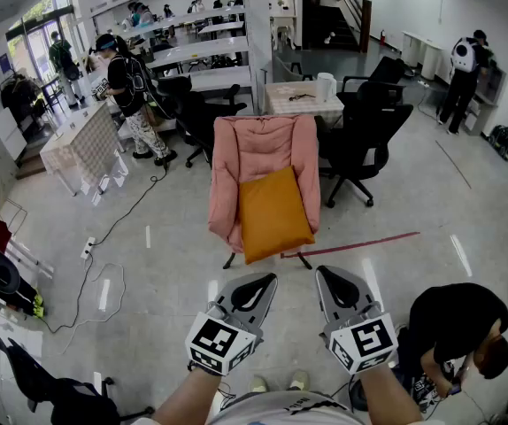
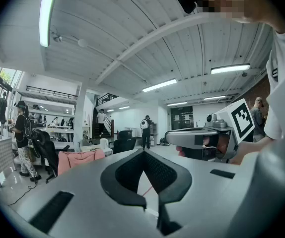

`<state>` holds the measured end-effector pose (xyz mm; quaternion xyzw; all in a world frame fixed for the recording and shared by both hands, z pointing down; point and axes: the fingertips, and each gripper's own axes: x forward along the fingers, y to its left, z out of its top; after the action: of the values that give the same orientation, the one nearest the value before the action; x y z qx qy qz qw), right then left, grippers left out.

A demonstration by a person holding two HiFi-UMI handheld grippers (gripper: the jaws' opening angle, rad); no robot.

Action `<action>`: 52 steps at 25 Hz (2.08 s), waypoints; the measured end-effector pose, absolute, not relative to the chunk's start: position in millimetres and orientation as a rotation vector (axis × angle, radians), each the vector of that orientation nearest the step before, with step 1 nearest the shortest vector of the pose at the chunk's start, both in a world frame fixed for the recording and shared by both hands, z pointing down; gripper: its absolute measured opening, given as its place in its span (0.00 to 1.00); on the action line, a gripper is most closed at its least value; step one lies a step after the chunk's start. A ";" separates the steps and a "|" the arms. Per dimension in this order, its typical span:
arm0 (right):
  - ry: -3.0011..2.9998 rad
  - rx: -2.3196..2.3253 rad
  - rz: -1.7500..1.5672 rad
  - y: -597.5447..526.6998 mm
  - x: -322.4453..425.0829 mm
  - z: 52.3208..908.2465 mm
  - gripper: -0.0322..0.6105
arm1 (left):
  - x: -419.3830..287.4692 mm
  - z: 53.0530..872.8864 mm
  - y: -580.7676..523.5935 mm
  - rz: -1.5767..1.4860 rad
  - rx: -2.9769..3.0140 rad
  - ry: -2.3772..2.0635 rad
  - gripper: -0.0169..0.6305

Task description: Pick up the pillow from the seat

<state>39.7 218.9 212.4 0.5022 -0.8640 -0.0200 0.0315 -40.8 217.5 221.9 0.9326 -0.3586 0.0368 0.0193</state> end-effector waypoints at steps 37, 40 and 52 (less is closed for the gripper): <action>-2.791 1.442 0.082 193.3 103.9 243.8 0.07 | 17.5 261.5 193.2 0.306 2.816 -1.253 0.04; -2.783 1.432 0.093 180.4 99.4 254.0 0.07 | 15.1 272.6 180.9 0.318 2.799 -1.250 0.04; -2.681 1.449 0.122 64.7 63.6 295.1 0.07 | -16.6 314.3 63.0 0.283 2.784 -1.204 0.04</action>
<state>63.6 64.7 295.1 0.4746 -0.8781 0.0400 0.0456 -16.6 63.0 314.3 0.9128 -0.3949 0.0928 0.0478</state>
